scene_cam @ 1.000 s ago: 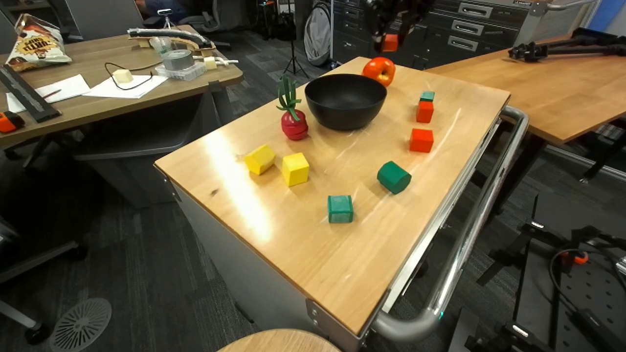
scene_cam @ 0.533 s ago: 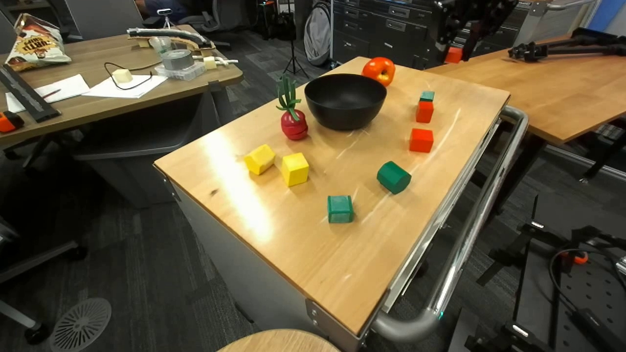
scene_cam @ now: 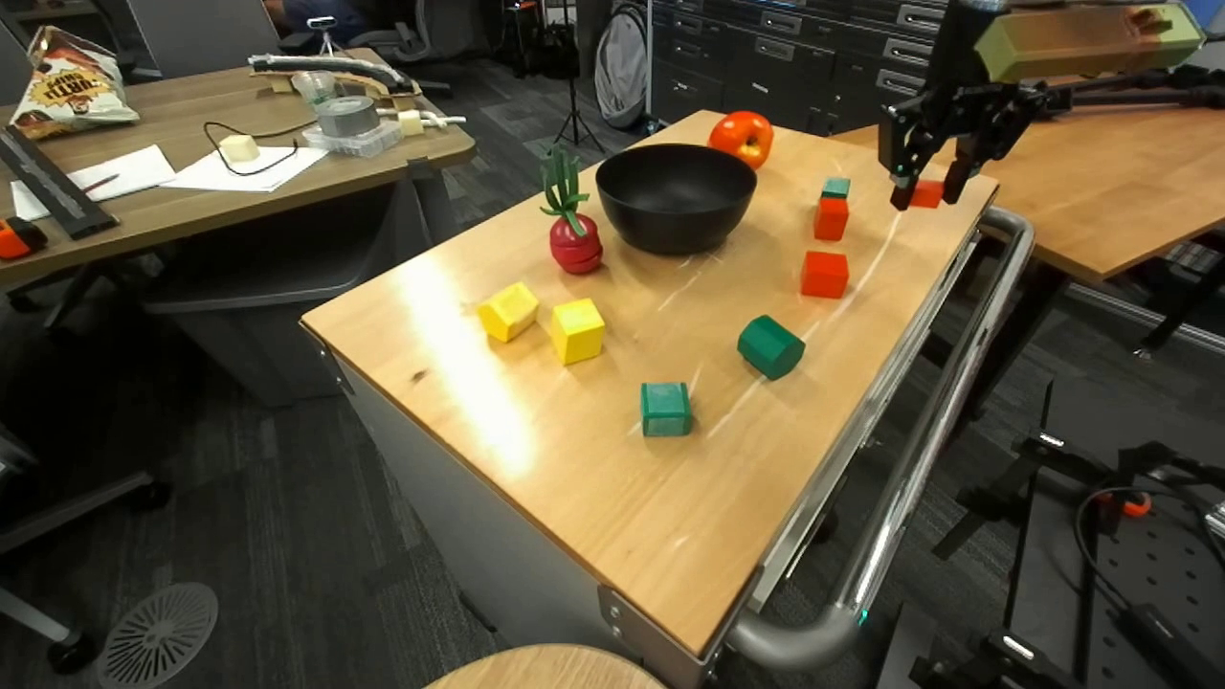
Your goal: Remove the blocks from the black bowl
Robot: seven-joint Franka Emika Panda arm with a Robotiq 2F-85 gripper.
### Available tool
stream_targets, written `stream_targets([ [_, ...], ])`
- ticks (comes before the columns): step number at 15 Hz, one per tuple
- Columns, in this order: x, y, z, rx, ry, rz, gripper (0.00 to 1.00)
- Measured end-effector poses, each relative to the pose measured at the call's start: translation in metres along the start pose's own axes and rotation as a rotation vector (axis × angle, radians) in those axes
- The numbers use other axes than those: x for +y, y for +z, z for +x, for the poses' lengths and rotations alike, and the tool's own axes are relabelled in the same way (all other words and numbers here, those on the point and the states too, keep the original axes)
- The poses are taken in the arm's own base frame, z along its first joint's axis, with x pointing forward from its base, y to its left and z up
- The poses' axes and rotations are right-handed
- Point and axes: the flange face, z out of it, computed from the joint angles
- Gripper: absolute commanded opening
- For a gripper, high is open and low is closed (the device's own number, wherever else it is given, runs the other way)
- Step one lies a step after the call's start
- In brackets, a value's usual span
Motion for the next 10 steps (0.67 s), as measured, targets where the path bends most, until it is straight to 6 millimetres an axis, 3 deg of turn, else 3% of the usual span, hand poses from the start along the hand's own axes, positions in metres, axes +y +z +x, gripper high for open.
stream_targets([
  [7, -0.016, 0.026, 0.006, 0.027, 0.026, 0.036, 0.25],
  [8, -0.019, 0.031, 0.006, 0.026, 0.026, 0.035, 0.54],
  [9, -0.021, 0.038, 0.006, 0.023, 0.026, 0.032, 0.76],
  [10, -0.023, 0.043, 0.005, 0.019, 0.026, 0.03, 0.79],
])
